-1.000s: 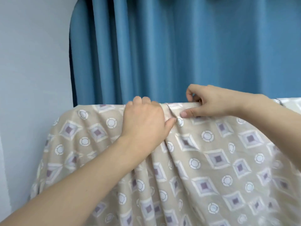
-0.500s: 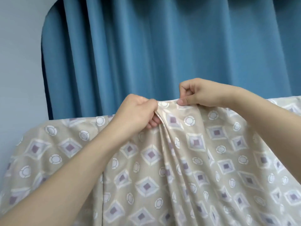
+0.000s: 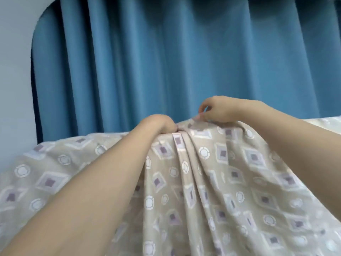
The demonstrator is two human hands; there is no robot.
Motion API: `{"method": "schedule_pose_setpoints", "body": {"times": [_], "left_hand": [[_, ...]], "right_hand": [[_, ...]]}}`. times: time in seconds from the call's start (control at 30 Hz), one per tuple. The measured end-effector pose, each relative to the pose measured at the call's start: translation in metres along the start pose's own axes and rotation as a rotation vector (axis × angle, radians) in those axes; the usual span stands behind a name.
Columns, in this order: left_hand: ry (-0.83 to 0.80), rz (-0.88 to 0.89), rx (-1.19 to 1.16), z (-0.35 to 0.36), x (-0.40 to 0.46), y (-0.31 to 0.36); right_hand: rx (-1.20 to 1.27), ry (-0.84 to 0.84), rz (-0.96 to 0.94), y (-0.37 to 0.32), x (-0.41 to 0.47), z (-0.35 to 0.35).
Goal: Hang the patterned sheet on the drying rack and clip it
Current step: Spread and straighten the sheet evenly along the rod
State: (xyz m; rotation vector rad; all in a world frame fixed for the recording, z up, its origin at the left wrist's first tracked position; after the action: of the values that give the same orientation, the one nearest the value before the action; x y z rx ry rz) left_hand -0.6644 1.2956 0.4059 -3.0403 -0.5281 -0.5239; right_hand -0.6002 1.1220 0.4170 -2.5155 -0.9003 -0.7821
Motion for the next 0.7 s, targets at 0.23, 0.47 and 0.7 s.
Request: {"method": "schedule_pose_setpoints", "body": {"times": [0.23,0.47,0.7], "left_hand": [[-0.353,0.023,-0.081,0.007,-0.012,0.001],[0.384,0.129,-0.057,-0.005,-0.022,0.038],[0.717,0.900,0.132,0.020,-0.096,0.093]], "right_hand": [[0.025,0.243,-0.038,0.054,-0.090,-0.003],[-0.433,0.106,0.288,0.060,-0.115,-0.019],[-0.280,-0.463,0.655,0.094,-0.126,-0.008]]}}
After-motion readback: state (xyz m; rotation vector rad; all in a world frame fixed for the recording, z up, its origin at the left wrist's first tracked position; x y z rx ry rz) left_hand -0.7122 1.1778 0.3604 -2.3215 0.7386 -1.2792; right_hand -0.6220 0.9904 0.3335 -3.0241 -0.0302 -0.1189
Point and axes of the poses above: each hand's wrist, its own x-axis towards the middle knuckle, its own z-axis out of the palm, y = z × x, the point moved 2 cm from there along x, towards the middle knuckle, and after that the axes turned 6 degrees about y, right-handed, at the moved point
